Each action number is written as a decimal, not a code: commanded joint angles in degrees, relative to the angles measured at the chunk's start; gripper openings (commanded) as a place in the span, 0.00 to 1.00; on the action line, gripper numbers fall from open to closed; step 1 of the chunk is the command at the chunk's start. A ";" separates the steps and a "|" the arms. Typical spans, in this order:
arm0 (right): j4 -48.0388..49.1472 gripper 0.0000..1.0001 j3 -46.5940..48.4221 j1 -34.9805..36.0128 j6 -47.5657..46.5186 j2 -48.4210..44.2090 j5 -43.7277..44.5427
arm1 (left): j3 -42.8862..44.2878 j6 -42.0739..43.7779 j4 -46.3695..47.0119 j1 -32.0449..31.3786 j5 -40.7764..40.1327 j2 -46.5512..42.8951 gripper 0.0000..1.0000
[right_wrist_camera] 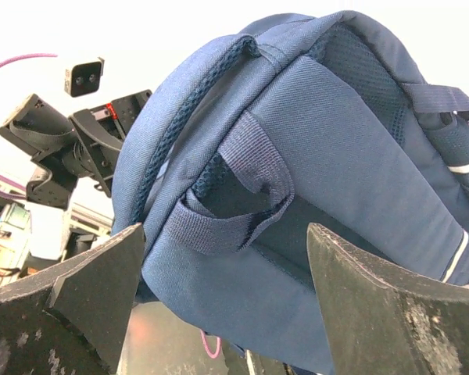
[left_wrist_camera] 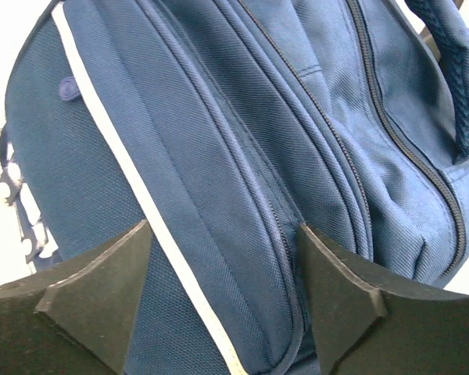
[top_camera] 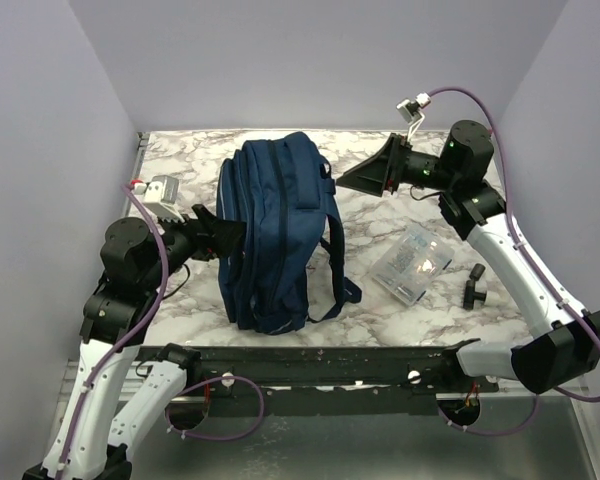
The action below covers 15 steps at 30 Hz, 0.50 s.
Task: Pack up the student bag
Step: Adjust the student bag at the center of the board.
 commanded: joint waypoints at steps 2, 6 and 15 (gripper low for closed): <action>0.17 0.89 2.53 0.38 -0.65 -0.02 0.07 | 2.49 2.35 -5.78 0.08 -7.42 -3.76 0.81; -2.36 0.91 3.86 0.36 -1.76 -0.47 1.73 | 4.71 3.64 -7.46 0.04 -9.49 -5.57 0.84; -4.40 0.94 5.74 0.38 -2.48 -1.06 3.32 | 6.76 4.40 -8.65 0.09 -9.23 -4.83 0.89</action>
